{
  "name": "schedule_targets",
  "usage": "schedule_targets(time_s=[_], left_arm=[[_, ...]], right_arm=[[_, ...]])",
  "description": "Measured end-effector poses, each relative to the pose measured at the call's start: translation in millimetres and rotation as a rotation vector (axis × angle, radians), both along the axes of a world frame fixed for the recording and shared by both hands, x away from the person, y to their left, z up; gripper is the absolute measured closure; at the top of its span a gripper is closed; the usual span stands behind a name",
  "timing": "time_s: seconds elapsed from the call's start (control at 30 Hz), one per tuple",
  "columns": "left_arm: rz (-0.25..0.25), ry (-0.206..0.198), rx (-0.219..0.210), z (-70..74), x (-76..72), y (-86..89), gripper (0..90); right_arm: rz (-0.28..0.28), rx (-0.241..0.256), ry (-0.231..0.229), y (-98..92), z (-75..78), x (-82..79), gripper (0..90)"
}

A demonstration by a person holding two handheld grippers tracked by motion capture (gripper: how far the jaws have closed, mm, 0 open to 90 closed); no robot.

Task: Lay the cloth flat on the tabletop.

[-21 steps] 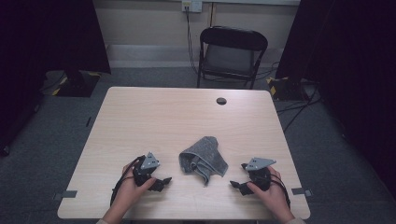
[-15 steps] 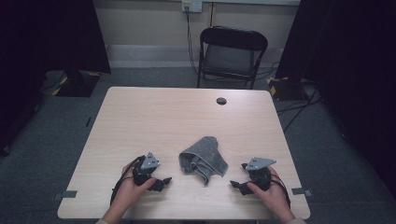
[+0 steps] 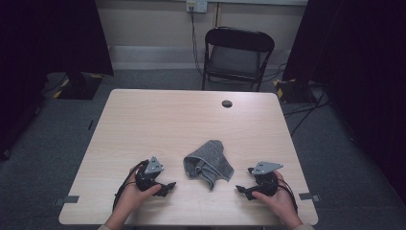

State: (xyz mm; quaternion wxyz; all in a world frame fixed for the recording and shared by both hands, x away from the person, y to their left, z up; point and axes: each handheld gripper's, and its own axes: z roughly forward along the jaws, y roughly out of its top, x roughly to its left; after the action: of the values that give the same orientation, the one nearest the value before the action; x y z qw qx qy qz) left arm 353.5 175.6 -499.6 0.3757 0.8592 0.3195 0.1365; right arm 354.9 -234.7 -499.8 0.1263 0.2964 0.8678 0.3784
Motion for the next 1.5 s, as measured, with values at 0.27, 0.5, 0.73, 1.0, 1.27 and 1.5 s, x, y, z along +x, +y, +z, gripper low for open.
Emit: schedule_targets(time_s=[0.27,0.5,0.73,1.0,1.27,1.5], left_arm=[[0.001,0.022,-0.004,4.0,-0.2,-5.3,16.4],[0.006,0.011,-0.055,12.4,3.6,-15.5,16.1],[-0.029,-0.021,-0.073,17.4,4.4,-25.7,22.9],[-0.068,-0.021,-0.088,19.4,6.2,-39.8,34.5],[-0.125,-0.030,-0.102,15.4,5.7,-48.3,41.6],[-0.135,-0.059,-0.107,12.7,10.0,-49.3,51.8]], right_arm=[[0.001,0.040,0.004,-1.2,1.4,0.7,19.7],[0.007,0.096,-0.009,6.6,11.3,2.4,29.2],[0.065,0.081,-0.003,18.0,9.4,4.0,48.0],[0.047,0.090,-0.049,25.4,14.3,8.5,57.4],[0.072,0.052,-0.018,33.2,5.9,10.2,61.1],[0.081,0.048,-0.004,32.6,3.9,9.1,65.2]])
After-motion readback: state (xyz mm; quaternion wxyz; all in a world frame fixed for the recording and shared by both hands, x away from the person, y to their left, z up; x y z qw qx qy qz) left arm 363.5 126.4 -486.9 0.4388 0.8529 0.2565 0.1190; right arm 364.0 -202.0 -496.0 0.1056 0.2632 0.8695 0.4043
